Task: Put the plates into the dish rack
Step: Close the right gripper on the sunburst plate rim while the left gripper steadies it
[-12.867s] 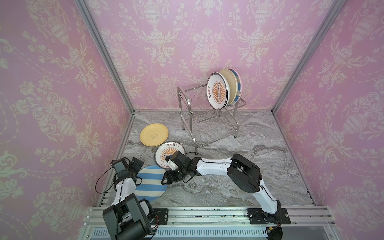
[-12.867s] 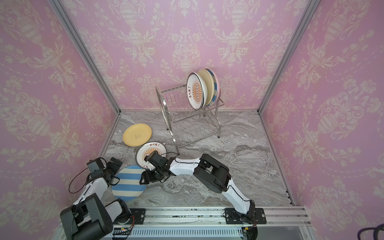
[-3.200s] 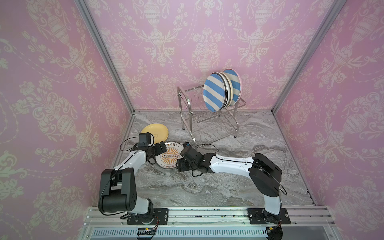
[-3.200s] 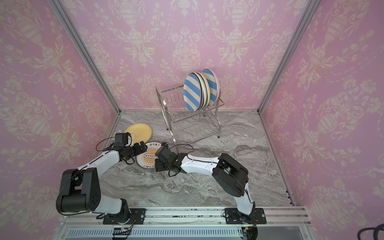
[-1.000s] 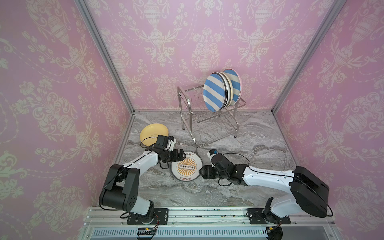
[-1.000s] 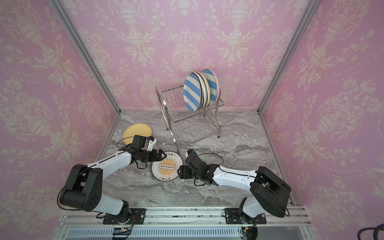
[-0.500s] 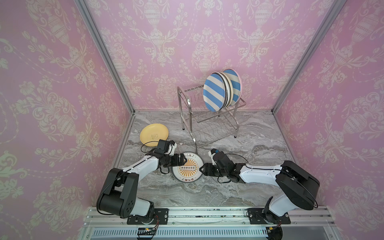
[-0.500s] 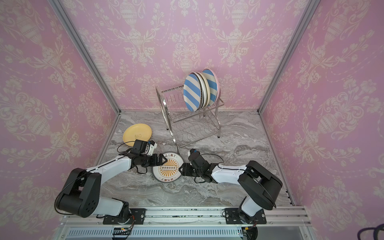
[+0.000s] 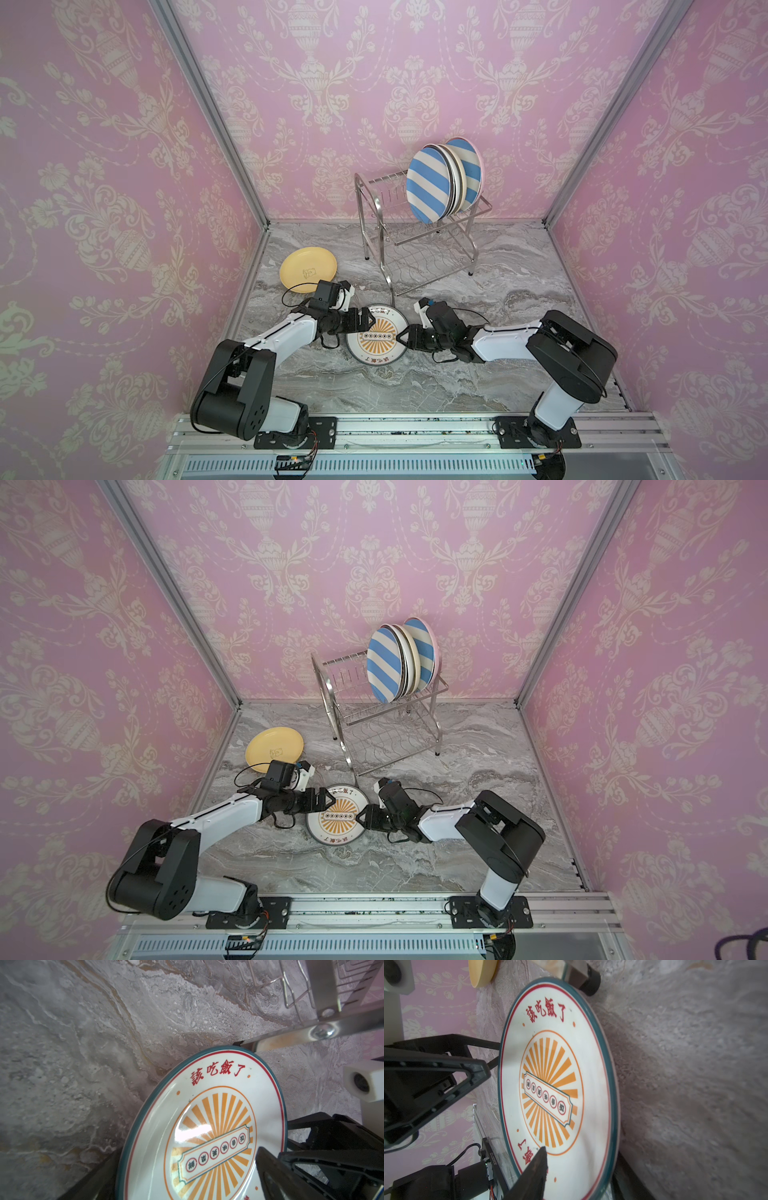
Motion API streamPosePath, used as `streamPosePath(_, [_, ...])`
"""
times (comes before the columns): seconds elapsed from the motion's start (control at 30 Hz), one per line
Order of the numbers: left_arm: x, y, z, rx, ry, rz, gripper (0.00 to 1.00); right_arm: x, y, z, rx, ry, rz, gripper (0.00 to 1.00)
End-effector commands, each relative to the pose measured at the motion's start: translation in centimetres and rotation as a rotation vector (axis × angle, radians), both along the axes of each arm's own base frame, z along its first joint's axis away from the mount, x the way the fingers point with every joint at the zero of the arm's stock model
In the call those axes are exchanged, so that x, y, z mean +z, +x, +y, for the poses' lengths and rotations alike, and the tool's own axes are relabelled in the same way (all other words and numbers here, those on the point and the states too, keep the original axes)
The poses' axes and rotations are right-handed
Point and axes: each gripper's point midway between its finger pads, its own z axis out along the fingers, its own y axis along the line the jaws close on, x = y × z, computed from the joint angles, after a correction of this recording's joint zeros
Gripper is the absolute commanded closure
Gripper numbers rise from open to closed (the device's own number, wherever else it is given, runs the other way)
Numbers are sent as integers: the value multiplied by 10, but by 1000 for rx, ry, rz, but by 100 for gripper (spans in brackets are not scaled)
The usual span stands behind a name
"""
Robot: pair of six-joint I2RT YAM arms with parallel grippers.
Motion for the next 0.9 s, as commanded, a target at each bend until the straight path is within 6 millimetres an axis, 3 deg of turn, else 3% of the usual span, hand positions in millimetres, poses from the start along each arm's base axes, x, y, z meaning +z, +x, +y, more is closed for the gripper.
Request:
streamPosePath(0.0, [-4, -3, -4, 1, -13, 15, 1, -11, -2, -3, -23, 33, 41, 52])
streamPosePath(0.47, [-12, -11, -8, -5, -17, 28, 1, -12, 2, -5, -48, 71, 39, 70])
streamPosePath(0.5, [-11, -11, -8, -7, -18, 25, 1, -11, 3, -5, -49, 72, 39, 74])
streamPosePath(0.73, [-3, -12, -13, -18, -22, 5, 1, -7, 3, -9, -57, 53, 24, 80])
streamPosePath(0.87, [6, -10, -15, -31, 11, -33, 1, 0, 4, -11, -55, 26, 6, 92])
